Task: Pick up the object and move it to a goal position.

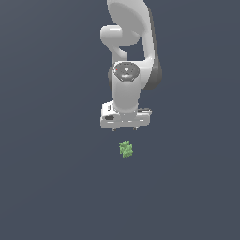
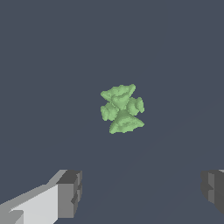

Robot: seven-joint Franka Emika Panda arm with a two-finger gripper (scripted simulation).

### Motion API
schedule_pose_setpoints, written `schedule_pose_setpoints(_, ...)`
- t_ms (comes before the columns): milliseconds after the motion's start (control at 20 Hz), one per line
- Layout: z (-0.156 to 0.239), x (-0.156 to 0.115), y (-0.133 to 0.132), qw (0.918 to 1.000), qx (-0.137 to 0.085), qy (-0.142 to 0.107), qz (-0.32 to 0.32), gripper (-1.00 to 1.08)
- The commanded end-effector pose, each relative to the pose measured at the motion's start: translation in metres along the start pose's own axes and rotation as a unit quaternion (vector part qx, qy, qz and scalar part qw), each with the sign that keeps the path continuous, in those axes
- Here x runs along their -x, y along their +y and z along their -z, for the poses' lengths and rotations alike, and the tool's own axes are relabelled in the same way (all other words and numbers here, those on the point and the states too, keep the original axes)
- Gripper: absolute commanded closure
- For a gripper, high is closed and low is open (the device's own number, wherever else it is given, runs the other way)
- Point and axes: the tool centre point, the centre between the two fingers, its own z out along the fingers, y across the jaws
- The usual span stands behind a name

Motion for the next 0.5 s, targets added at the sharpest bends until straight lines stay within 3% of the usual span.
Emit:
schedule_pose_setpoints(0, 0.0000, 0.0000, 0.0000, 1.0000, 0.000, 0.000, 0.000, -0.92)
schedule_pose_setpoints(450, -0.0014, 0.0041, 0.0002, 0.9999, -0.009, -0.011, 0.000, -0.92)
